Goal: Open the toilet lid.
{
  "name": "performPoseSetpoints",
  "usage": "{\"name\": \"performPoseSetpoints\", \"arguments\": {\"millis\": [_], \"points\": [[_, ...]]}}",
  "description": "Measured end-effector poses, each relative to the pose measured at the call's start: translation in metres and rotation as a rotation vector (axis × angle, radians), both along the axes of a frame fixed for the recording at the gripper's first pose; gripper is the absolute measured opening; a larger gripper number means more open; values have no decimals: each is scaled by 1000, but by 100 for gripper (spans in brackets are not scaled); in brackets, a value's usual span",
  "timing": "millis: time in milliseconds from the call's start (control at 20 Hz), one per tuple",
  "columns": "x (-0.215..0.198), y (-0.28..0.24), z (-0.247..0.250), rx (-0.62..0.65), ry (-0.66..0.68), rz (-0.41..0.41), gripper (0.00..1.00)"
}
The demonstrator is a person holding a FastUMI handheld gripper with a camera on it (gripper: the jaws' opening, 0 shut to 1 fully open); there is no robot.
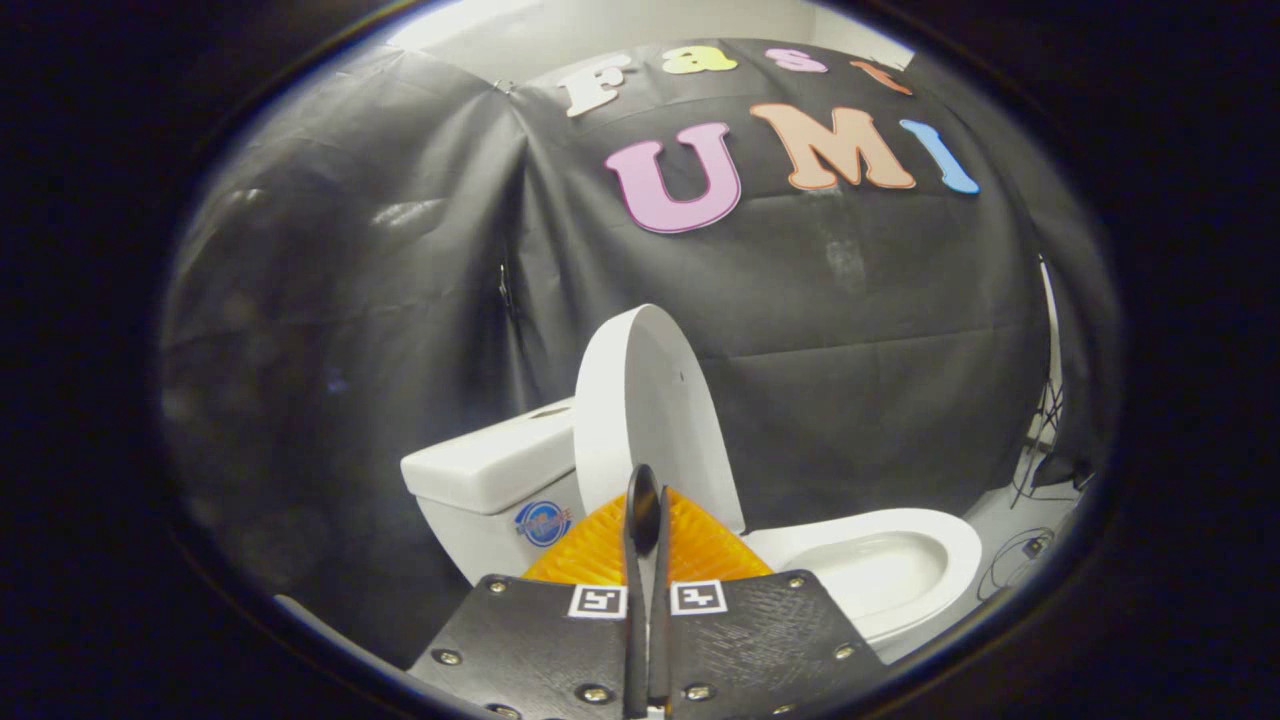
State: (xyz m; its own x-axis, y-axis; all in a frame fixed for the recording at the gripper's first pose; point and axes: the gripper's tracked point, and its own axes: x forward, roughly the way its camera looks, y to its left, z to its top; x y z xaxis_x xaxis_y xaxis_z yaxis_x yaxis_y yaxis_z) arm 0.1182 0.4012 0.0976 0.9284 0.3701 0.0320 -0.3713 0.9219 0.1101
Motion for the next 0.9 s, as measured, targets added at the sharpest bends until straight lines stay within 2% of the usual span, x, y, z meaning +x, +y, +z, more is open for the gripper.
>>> {"name": "performPoseSetpoints", "arguments": {"millis": [450,550,600,750,900], "points": [[2,13,2,-101,-88,0,5],[1,18,-2,-148,-98,17,8],[0,20,-6,-175,-93,29,15],[-4,16,-20,-253,-80,28,21],[-10,7,-21,-253,-75,33,63]]}}
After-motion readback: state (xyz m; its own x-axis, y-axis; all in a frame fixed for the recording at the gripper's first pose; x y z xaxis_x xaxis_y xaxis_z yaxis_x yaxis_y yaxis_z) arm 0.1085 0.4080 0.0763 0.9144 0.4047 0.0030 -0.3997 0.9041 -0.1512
